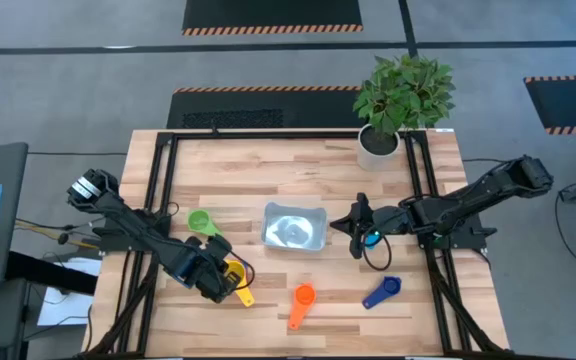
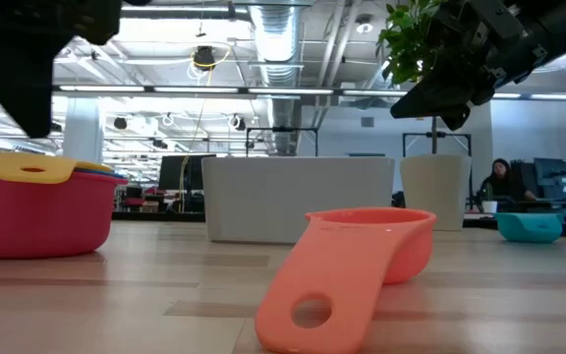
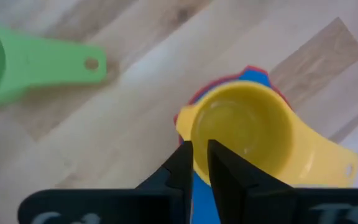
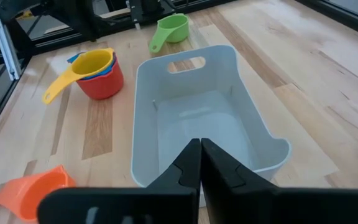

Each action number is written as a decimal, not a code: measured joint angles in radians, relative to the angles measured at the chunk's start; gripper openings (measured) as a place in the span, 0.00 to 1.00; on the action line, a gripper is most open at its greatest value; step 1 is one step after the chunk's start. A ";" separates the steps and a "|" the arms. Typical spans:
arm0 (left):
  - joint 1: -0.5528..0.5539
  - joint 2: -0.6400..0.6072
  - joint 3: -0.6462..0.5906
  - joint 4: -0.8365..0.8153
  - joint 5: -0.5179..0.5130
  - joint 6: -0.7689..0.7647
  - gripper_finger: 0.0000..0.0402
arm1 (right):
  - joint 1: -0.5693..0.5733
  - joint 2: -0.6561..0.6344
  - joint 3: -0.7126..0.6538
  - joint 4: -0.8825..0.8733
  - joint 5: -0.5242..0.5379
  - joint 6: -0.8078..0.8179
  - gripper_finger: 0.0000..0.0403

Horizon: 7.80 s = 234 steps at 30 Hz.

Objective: Nest measuring cups in basket
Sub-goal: Stack the yellow measuring cup on top of the blue measuring cup, then stack the green measuring cup on top of the yellow measuring cup

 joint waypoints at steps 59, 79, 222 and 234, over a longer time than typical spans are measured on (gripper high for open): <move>-0.120 -0.003 -0.300 0.360 0.052 0.765 0.00 | 0.027 0.933 1.062 -0.437 -0.247 -0.342 0.03; -0.108 -0.003 -0.300 0.654 0.031 0.894 0.00 | 0.042 0.980 1.062 -0.502 -0.299 -0.270 0.02; 0.030 0.196 -0.240 1.074 0.167 0.773 0.00 | 0.072 0.997 1.087 -0.516 -0.584 -0.310 0.03; 0.021 0.127 -0.240 0.964 0.202 0.765 0.00 | 0.072 0.983 1.087 -0.592 -0.523 -0.307 0.03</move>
